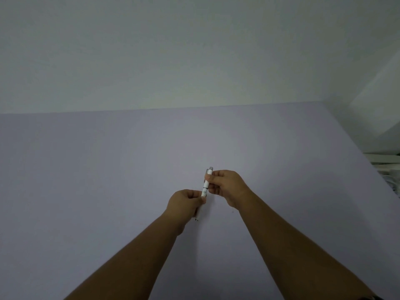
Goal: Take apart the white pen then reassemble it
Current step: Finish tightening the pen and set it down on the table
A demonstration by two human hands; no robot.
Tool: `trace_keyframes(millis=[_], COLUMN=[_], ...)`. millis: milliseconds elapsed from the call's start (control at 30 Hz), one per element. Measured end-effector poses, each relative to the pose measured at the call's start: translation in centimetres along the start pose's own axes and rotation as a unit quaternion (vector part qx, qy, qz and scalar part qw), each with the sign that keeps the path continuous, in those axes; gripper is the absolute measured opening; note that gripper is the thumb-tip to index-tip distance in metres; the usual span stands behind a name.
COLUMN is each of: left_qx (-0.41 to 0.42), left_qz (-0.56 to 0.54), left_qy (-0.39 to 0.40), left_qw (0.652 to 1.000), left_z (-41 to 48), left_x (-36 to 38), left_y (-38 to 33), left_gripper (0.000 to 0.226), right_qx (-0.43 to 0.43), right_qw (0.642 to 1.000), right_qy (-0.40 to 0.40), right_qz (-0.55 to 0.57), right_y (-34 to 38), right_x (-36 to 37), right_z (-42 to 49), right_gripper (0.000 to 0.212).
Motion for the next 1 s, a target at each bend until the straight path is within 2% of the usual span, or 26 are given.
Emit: trace_keyframes(millis=[167,267,333,400,500,633,767,1000], left_qx=[-0.037,-0.062,-0.076,-0.084,-0.076,-0.049,-0.02,-0.001], left_qz=[-0.025,-0.058,-0.077,-0.083,-0.056,0.001,0.053,0.1], left_qy=[0.01,0.008,0.008,0.002,-0.029,-0.068,-0.097,-0.12], left_qw=[0.999,0.996,0.994,0.993,0.995,0.996,0.994,0.988], left_z=[0.5,0.9,1.1,1.5,2.5,3.3,3.8,4.1], left_x=[0.3,0.3,0.4,0.6,0.6,0.8,0.8,0.9], left_y=[0.7,1.2,1.5,2.0,2.8,3.4,3.4,3.1], left_gripper=[0.009,0.015,0.014,0.01,0.009,0.004,0.02,0.026], right_qx=[-0.011,-0.018,-0.049,-0.046,-0.008,-0.002,-0.016,-0.032], right_qw=[0.999,0.987,0.95,0.903,0.872,0.875,0.879,0.901], right_qy=[-0.017,-0.106,-0.165,-0.173,-0.151,-0.169,-0.177,-0.168], right_qz=[-0.039,-0.117,-0.262,-0.391,-0.465,-0.455,-0.442,-0.399], right_y=[-0.1,-0.4,0.2,0.0,-2.1,-3.9,-4.1,-4.8], right_x=[-0.4,-2.7,-4.4,-5.1,-5.5,-5.8,-5.2,-3.1], right_z=[0.3,1.2,1.4,1.4,1.5,1.0,0.6,0.6], right_gripper=[0.011,0.015,0.02,0.023,0.021,0.02,0.021,0.018])
Point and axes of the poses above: each hand's wrist, its own z-axis towards the middle knuckle, its own x-axis out of the palm, y = z × x, the point moved 9 cm from there along z, towards the middle knuckle, and after that the axes turned 5 degrees about -y, right-handed, at the moved point
